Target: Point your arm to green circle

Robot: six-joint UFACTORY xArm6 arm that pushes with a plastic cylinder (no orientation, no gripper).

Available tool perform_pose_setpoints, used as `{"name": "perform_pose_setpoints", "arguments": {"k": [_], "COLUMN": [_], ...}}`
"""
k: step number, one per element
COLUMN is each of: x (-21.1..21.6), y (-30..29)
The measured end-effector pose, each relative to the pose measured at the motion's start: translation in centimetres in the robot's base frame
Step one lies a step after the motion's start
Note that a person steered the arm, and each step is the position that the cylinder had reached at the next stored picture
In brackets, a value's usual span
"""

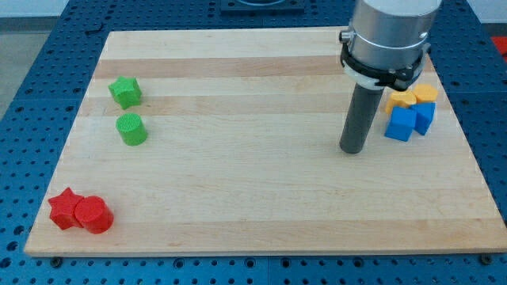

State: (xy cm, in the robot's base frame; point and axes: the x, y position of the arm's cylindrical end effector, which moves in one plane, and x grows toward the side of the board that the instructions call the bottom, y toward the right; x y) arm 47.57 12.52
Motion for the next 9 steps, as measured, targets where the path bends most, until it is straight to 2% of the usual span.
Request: {"name": "perform_pose_setpoints", "arguments": {"k": [2, 3, 6, 9], "x": [0.0, -1.5, -9.6, -7.2], "y": [-0.1, -2.6, -8.8, -24.9]}}
